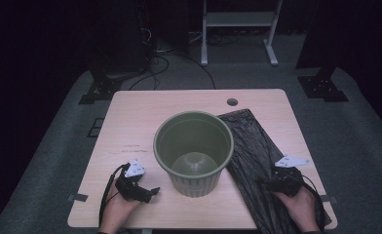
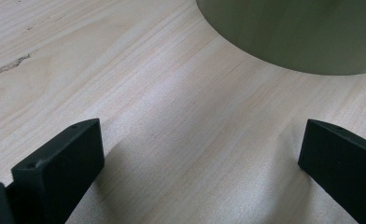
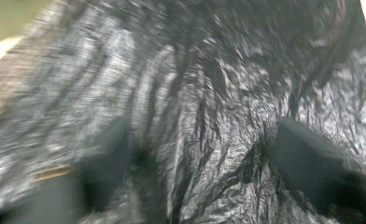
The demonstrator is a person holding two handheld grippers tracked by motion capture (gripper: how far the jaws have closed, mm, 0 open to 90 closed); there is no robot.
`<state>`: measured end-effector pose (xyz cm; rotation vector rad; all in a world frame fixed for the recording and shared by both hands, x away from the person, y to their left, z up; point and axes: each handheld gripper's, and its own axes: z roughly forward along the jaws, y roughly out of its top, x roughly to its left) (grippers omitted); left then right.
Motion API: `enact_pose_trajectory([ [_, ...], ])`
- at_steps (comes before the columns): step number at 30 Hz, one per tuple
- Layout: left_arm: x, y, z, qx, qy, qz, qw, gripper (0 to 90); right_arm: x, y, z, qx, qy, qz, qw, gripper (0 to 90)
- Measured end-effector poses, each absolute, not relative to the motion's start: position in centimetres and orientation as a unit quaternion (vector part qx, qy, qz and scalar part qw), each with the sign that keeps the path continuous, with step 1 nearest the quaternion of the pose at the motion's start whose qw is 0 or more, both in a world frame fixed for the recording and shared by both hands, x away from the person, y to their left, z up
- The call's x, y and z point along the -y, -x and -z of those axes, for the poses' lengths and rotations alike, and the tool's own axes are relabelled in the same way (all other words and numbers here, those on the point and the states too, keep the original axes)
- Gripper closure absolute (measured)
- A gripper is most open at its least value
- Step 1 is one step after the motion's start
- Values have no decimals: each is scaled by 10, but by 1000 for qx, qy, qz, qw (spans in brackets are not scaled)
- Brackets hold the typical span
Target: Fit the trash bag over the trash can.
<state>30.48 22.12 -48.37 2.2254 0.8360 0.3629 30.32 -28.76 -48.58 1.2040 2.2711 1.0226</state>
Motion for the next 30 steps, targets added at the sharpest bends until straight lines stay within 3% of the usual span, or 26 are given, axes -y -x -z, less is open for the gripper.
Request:
enact_pose_trajectory([
  [9,-221,-305,484,-324,-863,-141,360,0,290,-299,483,-810,-415,-373,181,884],
  [19,-220,-305,484,-328,-862,-142,360,0,286,-300,480,-816,-405,-376,168,900],
  [30,-220,-305,484,-328,-862,-142,360,0,251,-298,477,-839,-359,-383,145,900],
])
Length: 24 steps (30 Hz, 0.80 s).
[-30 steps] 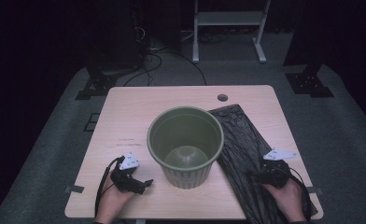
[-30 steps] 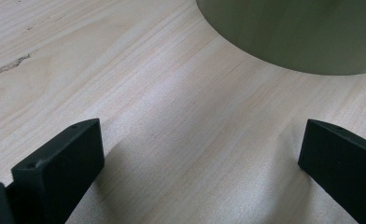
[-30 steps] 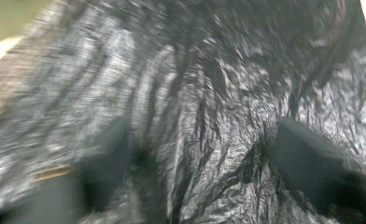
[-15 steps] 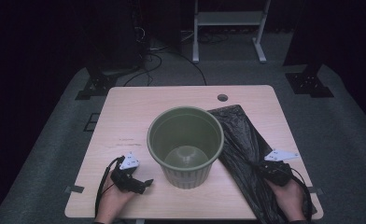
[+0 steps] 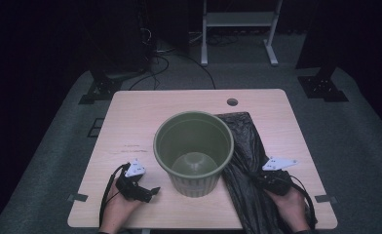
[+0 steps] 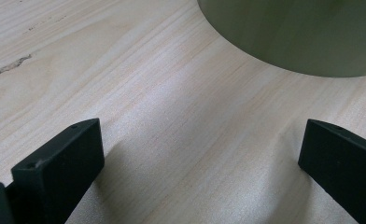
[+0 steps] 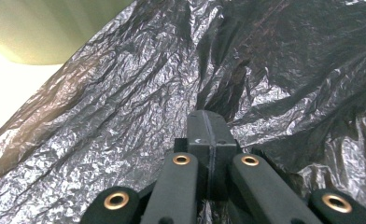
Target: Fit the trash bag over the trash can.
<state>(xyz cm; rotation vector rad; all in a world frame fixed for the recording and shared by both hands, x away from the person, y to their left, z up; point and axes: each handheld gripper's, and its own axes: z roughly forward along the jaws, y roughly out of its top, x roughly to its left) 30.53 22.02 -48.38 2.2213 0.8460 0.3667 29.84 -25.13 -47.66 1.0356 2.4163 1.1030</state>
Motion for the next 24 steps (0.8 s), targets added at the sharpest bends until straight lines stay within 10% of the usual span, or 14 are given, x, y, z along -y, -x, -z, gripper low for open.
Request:
enact_pose_trajectory([
  [3,-220,-305,484,-328,-862,-142,360,0,248,-295,477,-842,-357,-379,143,886],
  [12,-220,-305,484,-328,-862,-142,360,0,259,-295,463,-821,-392,-376,178,430],
  [24,-220,-305,484,-329,-861,-142,360,0,284,-327,457,-785,-472,-353,190,188],
])
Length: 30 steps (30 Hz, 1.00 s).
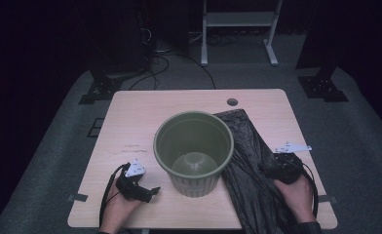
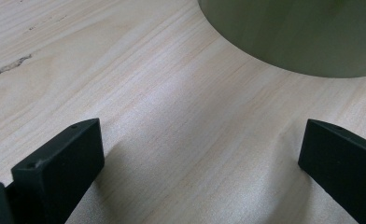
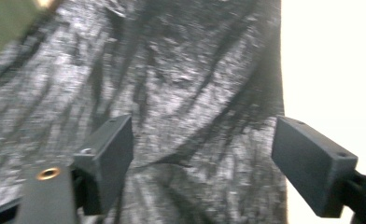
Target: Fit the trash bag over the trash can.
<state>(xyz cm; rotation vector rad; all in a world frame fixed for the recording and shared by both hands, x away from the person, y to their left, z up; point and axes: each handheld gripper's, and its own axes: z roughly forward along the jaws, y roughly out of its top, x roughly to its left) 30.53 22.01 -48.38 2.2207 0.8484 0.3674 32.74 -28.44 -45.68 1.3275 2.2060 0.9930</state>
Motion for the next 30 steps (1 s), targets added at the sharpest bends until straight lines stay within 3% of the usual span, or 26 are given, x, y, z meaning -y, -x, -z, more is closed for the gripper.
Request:
enact_pose_trajectory([
  [12,-220,-305,484,-329,-861,-143,360,0,292,-341,476,-790,-490,-337,153,163],
  [30,-220,-306,484,-329,-861,-142,360,0,249,-351,475,-799,-447,-394,78,162],
])
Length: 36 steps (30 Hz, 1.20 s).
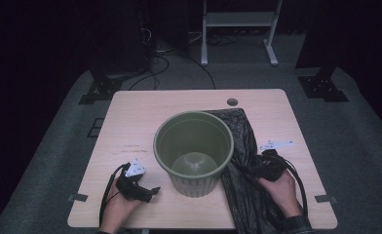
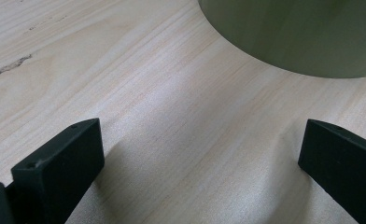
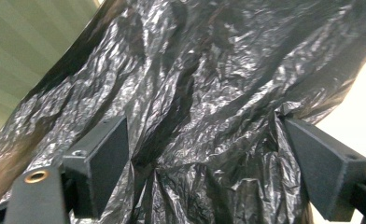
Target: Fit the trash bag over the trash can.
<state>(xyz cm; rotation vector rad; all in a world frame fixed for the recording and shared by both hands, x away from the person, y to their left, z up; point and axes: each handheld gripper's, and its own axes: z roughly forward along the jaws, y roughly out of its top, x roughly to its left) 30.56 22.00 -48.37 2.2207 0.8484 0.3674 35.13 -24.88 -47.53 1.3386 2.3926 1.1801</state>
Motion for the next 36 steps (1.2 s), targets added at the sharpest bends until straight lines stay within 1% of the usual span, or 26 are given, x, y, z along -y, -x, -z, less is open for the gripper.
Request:
enact_pose_trajectory([
  [10,-220,-306,484,-329,-861,-142,360,0,219,-359,473,-821,-420,-380,77,162],
  [18,-220,-306,484,-329,-861,-143,360,0,200,-361,475,-817,-418,-383,100,162],
  [29,-220,-306,484,-329,-861,-143,360,0,181,-359,479,-829,-404,-367,118,162],
  [34,-220,-306,484,-329,-861,-143,360,0,176,-357,480,-834,-398,-355,140,166],
  [36,-220,-306,484,-329,-861,-143,360,0,174,-355,480,-838,-394,-345,154,207],
])
